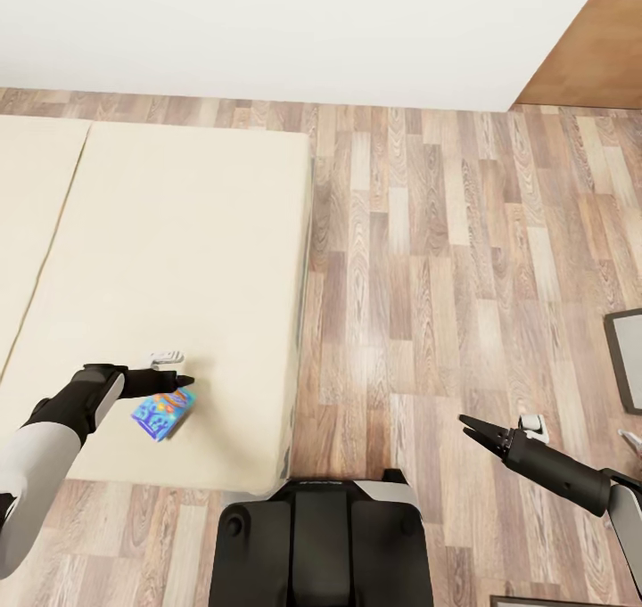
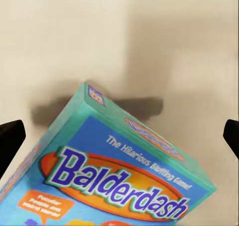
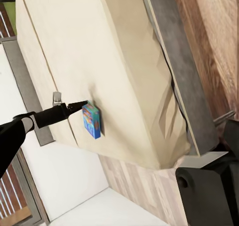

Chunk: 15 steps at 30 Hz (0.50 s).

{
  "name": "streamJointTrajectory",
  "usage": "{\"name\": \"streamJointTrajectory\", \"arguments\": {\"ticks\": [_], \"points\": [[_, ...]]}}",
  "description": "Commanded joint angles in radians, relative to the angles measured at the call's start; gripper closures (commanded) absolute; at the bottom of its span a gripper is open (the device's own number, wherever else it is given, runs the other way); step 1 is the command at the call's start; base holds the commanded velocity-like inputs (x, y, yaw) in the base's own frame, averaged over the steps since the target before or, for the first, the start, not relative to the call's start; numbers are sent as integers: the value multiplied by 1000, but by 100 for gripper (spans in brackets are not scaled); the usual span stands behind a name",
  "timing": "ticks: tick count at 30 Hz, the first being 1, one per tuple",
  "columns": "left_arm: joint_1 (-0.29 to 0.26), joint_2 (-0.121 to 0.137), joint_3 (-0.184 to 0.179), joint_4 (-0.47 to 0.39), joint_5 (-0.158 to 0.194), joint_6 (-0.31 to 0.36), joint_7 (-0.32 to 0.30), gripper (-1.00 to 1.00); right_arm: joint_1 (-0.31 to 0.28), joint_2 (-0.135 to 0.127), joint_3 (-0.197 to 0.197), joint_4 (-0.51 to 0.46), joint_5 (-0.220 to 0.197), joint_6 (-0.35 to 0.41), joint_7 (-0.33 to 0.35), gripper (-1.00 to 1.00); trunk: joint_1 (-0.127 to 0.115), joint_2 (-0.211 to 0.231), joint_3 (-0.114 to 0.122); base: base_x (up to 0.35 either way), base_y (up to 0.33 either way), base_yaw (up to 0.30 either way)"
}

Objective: Put all the toys in the child's room - the three board games (two on the bed and one on the table), the two jigsaw puzzles on the table, and the tennis ball on the table - inside the toy box on the table in the child's room.

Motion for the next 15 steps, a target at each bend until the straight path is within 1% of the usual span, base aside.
{"name": "streamJointTrajectory", "arguments": {"ticks": [1,6,15], "points": [[0,0,1,-1,2,7,-4,-100,-1,0,-1,0,2,4,4,-100,1,-2,-1,-50,-178,0],[0,0,1,-1,1,7,-28,-100,-1,0,-1,1,2,4,4,-100,1,-2,-1,-42,-181,0],[0,-1,1,-1,-1,7,-48,-100,-1,0,-1,0,2,4,4,-100,1,-2,-1,-6,-33,0]]}}
